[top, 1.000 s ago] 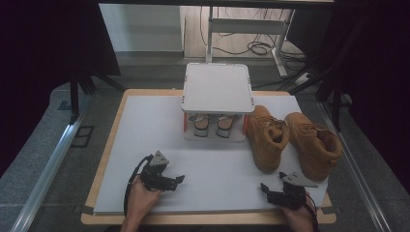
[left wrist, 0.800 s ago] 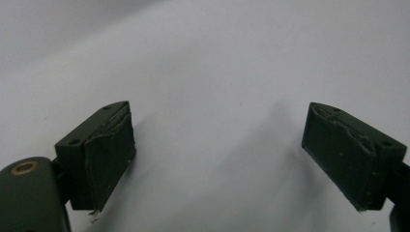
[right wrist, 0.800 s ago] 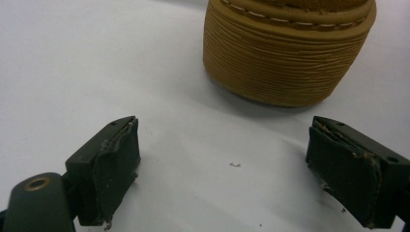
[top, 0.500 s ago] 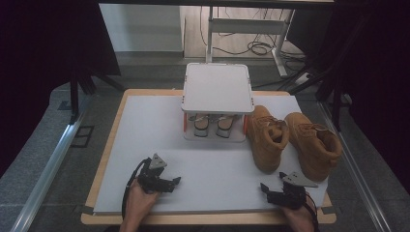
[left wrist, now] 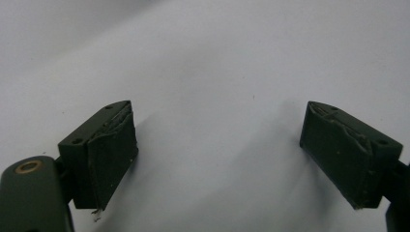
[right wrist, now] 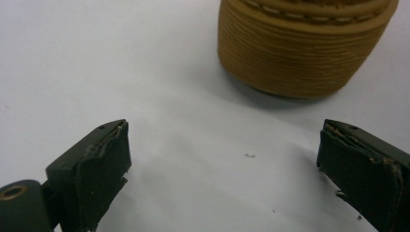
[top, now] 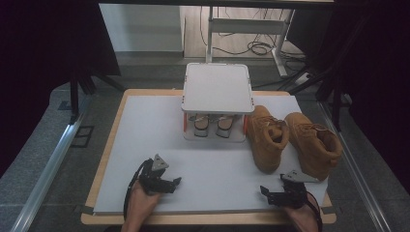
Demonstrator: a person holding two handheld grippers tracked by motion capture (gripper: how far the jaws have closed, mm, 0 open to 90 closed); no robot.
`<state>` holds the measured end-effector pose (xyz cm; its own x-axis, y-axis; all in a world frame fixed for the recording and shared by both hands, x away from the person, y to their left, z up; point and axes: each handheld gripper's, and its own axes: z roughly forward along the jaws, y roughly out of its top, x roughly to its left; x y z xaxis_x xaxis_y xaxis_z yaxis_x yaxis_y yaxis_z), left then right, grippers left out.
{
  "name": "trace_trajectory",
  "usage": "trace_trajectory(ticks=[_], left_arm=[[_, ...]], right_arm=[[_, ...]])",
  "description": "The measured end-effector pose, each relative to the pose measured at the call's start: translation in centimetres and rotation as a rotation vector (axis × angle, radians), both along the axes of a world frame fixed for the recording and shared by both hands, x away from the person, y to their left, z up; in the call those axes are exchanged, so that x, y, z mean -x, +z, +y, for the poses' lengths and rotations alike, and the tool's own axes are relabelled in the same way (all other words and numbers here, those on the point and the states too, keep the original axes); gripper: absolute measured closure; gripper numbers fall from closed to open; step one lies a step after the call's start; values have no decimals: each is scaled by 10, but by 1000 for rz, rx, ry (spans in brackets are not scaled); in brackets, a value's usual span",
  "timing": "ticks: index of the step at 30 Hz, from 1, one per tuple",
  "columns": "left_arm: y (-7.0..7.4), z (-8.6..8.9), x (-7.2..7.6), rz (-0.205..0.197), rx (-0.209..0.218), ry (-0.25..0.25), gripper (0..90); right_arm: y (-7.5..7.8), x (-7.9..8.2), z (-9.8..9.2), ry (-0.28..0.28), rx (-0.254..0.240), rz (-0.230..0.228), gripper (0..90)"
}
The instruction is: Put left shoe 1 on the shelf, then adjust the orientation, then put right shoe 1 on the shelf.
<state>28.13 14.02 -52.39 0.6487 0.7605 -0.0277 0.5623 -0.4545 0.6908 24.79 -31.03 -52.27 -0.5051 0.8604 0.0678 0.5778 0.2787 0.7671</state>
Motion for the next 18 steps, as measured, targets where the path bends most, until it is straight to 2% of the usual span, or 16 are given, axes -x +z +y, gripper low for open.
trace_trajectory(ticks=[3,6,10,18], left_arm=[[0,0,0,0,1,1,128],[0,0,0,-1,1,1,128],[0,0,0,-1,2,1,129],[0,0,0,-1,1,2,129]], right_arm=[[4,0,1,0,-22,0,49],[9,1,3,-2,-22,-5,62],[14,2,7,-14,-3,-29,181],[21,0,7,-34,-20,-75,546]])
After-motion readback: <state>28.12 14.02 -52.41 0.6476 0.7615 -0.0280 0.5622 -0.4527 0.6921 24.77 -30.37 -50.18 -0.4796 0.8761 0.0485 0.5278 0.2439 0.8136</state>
